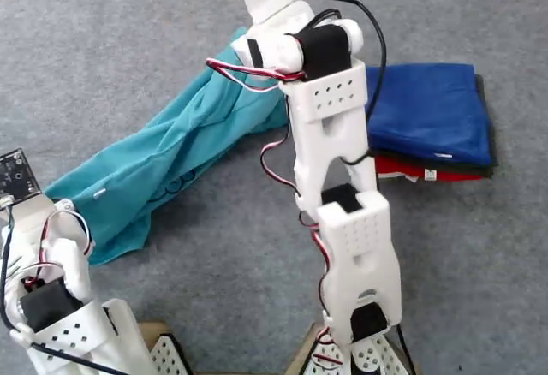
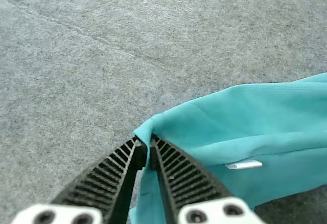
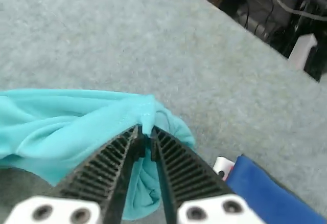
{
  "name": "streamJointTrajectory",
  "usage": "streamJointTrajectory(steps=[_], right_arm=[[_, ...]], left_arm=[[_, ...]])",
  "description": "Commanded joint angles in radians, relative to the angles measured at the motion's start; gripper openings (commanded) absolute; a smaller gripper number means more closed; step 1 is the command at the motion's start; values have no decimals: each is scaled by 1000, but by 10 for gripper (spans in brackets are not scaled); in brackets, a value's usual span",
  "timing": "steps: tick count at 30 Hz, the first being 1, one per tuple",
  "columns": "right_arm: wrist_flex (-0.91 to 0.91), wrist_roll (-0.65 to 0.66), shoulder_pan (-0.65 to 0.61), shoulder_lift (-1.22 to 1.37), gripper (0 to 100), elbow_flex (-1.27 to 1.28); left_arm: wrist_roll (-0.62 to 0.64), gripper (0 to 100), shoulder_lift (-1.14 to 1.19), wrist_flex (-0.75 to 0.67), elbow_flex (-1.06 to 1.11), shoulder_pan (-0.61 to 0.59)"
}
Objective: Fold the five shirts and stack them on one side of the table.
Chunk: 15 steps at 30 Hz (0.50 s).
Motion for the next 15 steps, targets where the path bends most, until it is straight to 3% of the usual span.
streamJointTrajectory(steps=[1,15], right_arm=[[5,57,-52,-185,15,157],[-5,69,-92,-751,16,1274]], left_arm=[[8,29,-3,2,-81,8],[8,29,-9,66,-82,10]])
